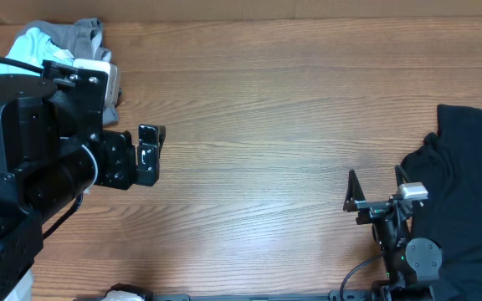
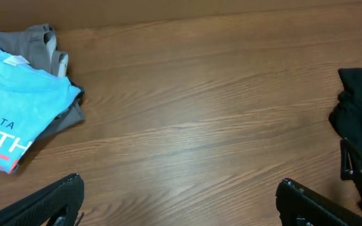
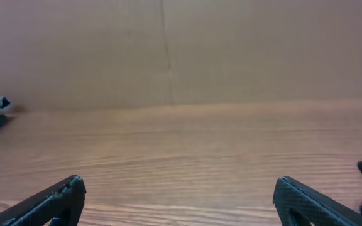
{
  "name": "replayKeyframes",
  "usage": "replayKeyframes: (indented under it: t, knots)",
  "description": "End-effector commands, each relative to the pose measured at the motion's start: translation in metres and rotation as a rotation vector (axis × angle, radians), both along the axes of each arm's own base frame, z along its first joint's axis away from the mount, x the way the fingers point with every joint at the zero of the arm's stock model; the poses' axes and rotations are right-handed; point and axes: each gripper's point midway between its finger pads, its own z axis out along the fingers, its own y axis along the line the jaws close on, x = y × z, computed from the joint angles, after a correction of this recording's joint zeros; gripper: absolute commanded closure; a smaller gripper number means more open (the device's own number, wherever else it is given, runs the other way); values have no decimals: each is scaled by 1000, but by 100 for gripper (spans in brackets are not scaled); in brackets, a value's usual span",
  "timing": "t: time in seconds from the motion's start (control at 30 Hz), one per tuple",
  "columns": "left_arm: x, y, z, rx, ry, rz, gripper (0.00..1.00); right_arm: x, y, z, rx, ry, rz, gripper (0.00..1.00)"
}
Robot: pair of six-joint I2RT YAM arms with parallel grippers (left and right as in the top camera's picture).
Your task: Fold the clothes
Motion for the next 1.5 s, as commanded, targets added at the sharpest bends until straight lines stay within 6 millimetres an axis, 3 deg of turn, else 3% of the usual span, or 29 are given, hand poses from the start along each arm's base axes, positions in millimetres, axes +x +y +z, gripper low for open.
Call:
replayKeyframes:
  t: [0.0, 0.83, 0.97, 1.0, 1.1, 1.2, 1.47]
  knots:
    - [1, -4, -1, -13, 8, -5, 0, 0, 0, -2, 6, -2, 1, 0]
    - [-6, 2, 4, -6, -19, 3, 0, 0, 0, -2, 6, -2, 1, 0]
    - [5, 14, 30, -51, -182, 86, 0, 0, 0, -2, 6, -2, 1, 0]
    - [11, 20, 43, -75, -293, 113, 0, 0, 0, -2, 6, -2, 1, 0]
    - [14, 29, 49, -96, -423, 151, 0, 0, 0, -2, 6, -2, 1, 0]
    - [13, 41, 40, -101, -514, 195, 0, 0, 0, -2, 6, -2, 1, 0]
    - [-3, 63, -13, -96, -678, 275, 0, 0, 0, -2, 6, -2, 1, 0]
